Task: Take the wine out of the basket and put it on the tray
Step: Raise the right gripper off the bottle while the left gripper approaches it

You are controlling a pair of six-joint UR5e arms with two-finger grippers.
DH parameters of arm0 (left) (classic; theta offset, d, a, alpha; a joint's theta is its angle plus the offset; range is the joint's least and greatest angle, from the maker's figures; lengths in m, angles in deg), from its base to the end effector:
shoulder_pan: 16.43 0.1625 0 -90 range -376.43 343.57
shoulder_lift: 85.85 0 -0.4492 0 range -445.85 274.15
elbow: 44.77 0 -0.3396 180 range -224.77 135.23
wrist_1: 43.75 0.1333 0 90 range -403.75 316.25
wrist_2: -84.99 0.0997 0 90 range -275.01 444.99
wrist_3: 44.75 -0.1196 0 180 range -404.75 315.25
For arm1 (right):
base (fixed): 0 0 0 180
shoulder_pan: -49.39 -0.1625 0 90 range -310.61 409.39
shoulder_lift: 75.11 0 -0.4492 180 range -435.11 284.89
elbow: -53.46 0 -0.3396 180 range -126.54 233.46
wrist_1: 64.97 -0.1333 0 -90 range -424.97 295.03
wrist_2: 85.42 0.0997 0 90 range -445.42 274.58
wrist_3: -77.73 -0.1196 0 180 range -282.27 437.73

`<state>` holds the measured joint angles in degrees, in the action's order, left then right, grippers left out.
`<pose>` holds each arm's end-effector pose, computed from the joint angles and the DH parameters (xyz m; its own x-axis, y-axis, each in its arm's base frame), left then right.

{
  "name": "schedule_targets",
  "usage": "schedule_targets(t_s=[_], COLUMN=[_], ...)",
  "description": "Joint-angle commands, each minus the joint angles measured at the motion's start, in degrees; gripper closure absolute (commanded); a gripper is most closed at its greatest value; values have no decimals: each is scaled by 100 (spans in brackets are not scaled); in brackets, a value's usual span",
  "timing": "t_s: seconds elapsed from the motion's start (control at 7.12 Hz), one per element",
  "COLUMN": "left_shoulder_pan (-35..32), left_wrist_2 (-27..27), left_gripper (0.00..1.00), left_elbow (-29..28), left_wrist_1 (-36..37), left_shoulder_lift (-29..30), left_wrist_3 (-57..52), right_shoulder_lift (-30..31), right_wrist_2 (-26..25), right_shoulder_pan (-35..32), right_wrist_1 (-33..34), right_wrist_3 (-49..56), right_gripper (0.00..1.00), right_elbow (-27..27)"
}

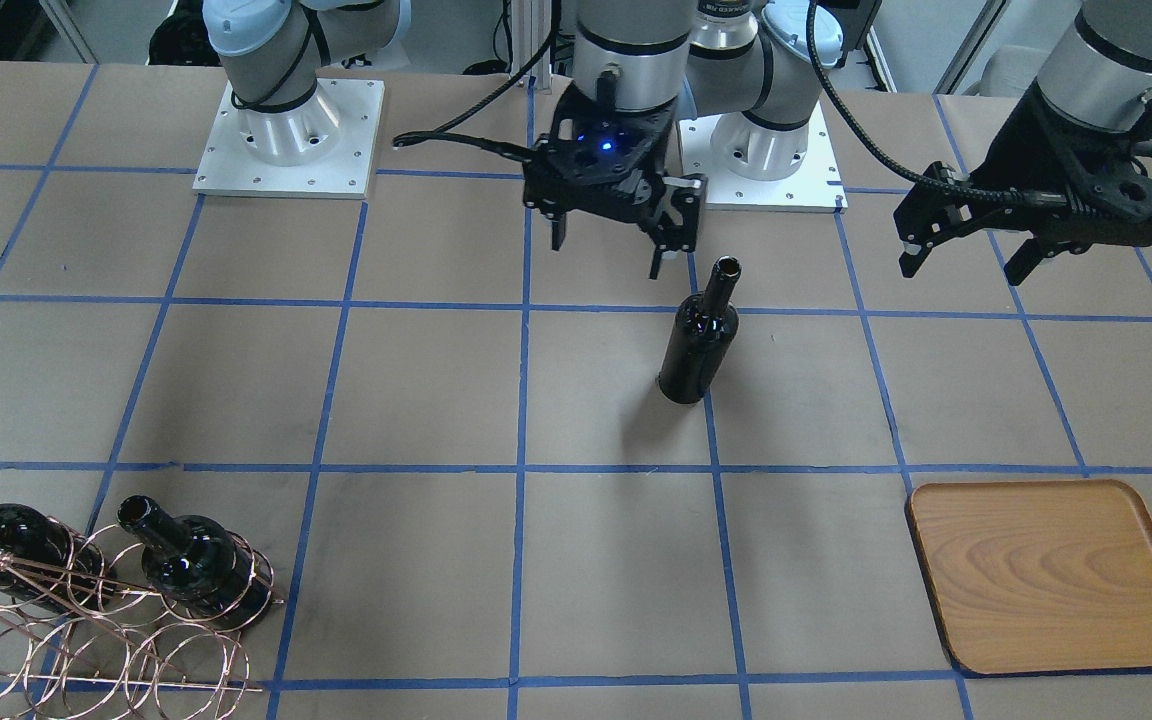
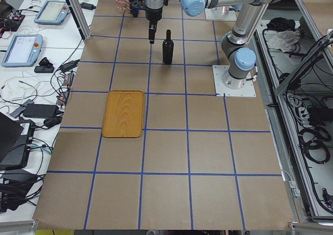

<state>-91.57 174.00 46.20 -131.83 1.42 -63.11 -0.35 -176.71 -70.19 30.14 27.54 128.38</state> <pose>-0.0218 -0.4457 0.5087 -0.9981 0.0615 -0.0039 0.0616 0.9959 -0.0663 0.3936 -0.4289 0.4844 -0.9351 0.3507 -0.0519 0.3538 0.9325 -0.0725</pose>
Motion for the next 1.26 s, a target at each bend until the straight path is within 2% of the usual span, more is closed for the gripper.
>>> schedule_targets(t_s=[0.0, 0.14, 0.28, 0.42, 0.7, 1.12], left_shoulder_pan=[-176, -516, -1016, -1473, -1951, -1979], left_wrist_2=[-24, 37, -6, -24, -33, -94], left_gripper=[0, 0, 0, 0, 0, 0], left_elbow=[52, 61, 70, 157, 533, 1245], left_wrist_1=[-104, -113, -122, -139, -27, 588], left_shoulder_lift=[-17, 1, 71, 71, 71, 115], left_wrist_3=[25, 112, 679, 1198, 1808, 1739], right_shoulder_lift=[494, 748, 977, 1127, 1313, 1375], right_wrist_2=[252, 235, 252, 217, 217, 173], right_shoulder_pan=[1238, 1801, 2337, 2656, 2703, 2694], right_wrist_1=[-780, -1140, -1240, -1293, -1206, -1127], right_wrist_3=[1924, 2969, 4084, 4583, 4640, 4570], right_gripper=[0, 0, 0, 0, 0, 0], right_elbow=[74, 162, 215, 233, 242, 417])
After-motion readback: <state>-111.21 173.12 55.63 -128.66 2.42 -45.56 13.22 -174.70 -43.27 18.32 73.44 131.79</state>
